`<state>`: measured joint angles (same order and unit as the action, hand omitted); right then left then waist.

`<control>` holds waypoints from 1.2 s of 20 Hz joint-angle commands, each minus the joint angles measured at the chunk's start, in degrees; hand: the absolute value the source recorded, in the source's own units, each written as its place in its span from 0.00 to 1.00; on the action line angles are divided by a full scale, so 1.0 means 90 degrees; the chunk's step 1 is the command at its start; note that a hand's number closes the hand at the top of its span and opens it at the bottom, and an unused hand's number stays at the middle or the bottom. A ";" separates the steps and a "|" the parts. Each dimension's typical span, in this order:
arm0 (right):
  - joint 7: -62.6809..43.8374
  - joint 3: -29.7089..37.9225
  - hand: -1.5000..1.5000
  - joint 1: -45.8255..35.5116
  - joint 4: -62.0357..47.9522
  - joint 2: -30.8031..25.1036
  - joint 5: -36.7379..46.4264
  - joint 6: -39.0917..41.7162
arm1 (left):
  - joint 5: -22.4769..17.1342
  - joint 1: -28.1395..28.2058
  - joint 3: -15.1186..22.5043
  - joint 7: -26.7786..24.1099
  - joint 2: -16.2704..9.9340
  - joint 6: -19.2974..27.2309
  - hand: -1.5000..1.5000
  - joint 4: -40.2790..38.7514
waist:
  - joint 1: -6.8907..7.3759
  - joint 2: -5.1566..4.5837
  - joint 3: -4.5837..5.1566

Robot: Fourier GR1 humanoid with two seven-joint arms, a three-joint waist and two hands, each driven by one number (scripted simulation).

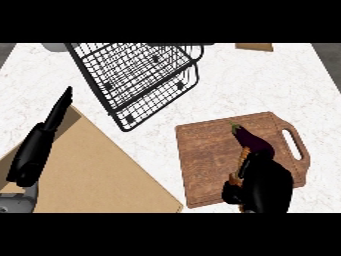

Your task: Pick the croissant from the cutting board and place it in the tiered basket

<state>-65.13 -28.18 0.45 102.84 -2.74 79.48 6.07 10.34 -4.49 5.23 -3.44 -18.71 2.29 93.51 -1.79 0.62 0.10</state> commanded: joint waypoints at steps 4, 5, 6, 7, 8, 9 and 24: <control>-0.1756 -0.0656 1.00 0.0275 0.1976 0.0295 0.0665 -0.0419 | 0.0012 -0.0071 -0.0022 0.0060 -0.0012 -0.0069 0.50 -0.0027 | 0.0031 -0.0004 -0.0004; -0.1742 -0.0626 1.00 0.0084 0.2337 0.0296 0.0500 -0.0316 | -0.0067 -0.0258 -0.0169 -0.0101 -0.0023 -0.0079 0.50 -0.0344 | -0.0016 -0.0028 0.0003; -0.1939 -0.0754 1.00 -0.0089 0.2504 0.0297 0.0652 -0.0116 | 0.0038 -0.0133 0.0108 0.0232 0.0126 -0.0036 0.50 0.0132 | 0.0111 -0.0005 -0.0004; -0.2116 -0.1236 1.00 -0.0120 0.2671 0.0298 0.0913 0.0102 | 0.0163 0.0030 0.0053 -0.0167 0.0069 0.0028 0.50 -0.0134 | 0.0139 -0.0022 0.0005; -0.2212 -0.1465 1.00 -0.0334 0.2728 0.0299 0.1063 0.0177 | 0.0144 -0.0127 0.0124 0.0063 0.0188 0.0040 0.50 0.0004 | 0.0163 -0.0027 0.0002; -0.2220 -0.1568 1.00 -0.0405 0.2856 0.0299 0.1340 0.0625 | 0.0207 -0.0008 0.0135 -0.0053 0.0133 0.0025 0.50 0.0035 | 0.0175 -0.0027 0.0005; -0.2227 -0.0139 1.00 -0.3993 0.1520 0.0300 0.0019 0.1151 | 0.0218 -0.0103 0.0307 -0.0009 0.0267 -0.0137 0.50 0.0184 | 0.0544 -0.0085 0.0019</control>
<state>-70.65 -32.52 -27.48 121.47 -0.72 84.22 13.04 11.78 -5.87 7.07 -2.79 -16.75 1.11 94.75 1.97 -0.04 0.24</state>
